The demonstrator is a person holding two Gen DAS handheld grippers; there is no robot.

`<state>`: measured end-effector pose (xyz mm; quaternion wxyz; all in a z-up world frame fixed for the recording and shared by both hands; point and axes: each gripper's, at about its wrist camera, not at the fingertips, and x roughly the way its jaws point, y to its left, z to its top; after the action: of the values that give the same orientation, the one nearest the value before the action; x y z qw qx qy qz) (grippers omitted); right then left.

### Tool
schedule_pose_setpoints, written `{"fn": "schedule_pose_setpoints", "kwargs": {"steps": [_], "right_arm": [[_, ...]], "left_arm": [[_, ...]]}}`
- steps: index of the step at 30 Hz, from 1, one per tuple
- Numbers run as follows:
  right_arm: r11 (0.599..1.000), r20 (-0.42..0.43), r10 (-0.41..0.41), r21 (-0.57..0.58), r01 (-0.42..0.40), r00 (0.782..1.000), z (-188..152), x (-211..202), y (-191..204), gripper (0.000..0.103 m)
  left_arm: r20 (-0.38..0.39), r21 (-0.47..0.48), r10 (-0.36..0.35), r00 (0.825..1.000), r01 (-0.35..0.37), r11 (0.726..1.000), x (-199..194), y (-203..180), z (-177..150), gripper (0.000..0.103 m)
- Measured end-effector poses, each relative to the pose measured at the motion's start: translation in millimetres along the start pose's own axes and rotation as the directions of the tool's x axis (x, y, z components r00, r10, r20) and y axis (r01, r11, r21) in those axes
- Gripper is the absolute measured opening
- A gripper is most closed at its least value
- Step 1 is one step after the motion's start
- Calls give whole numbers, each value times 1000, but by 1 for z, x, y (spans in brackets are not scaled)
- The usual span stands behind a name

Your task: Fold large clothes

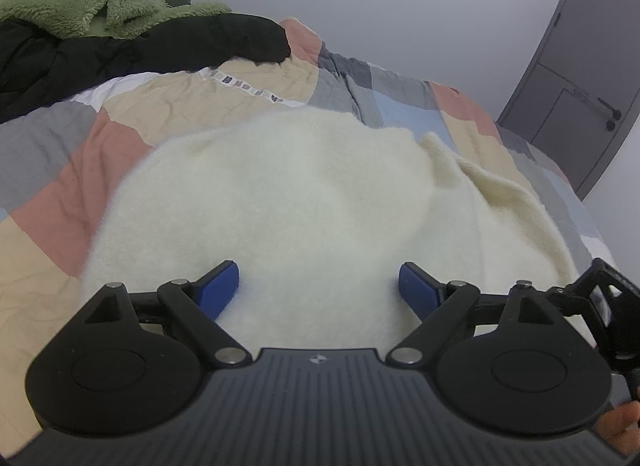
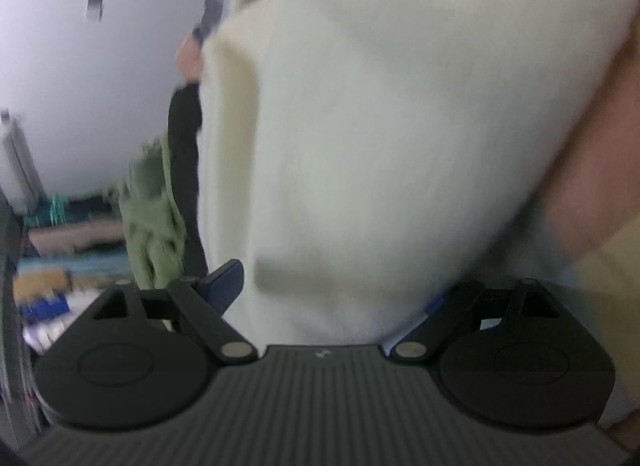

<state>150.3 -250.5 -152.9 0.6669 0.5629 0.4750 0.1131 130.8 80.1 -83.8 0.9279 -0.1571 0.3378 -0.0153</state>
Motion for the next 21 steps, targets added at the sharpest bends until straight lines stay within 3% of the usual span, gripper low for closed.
{"fn": "schedule_pose_setpoints", "kwargs": {"steps": [4,8,11,13,15,17,19,21], "right_arm": [[1000,-8,16,12,-16,1000,-1,0,1,92],[998,-3,40,-42,-40,999,-4,-6,11,92],[995,7,84,-54,-84,996,-1,-13,13,92],[991,15,120,-61,-119,993,1,-21,14,92],[986,24,157,-64,-156,987,1,-26,16,92],[980,31,189,-67,-187,981,2,-30,18,92],[975,37,215,-68,-212,976,4,-29,23,92],[973,40,223,-69,-220,974,4,-29,24,92]], "left_arm": [[18,-15,-14,1000,14,1000,-10,-4,1,90],[31,-56,-108,994,110,992,-31,-13,-4,90],[28,-103,-221,975,222,969,-44,-20,-14,94],[19,-175,-309,951,308,935,-47,-17,-23,95],[29,-300,-398,917,388,872,-41,-7,-31,98],[36,-463,-458,888,421,780,-28,11,-38,98],[54,-619,-519,853,436,653,-13,29,-48,98],[64,-713,-558,827,429,554,0,43,-56,98]]}}
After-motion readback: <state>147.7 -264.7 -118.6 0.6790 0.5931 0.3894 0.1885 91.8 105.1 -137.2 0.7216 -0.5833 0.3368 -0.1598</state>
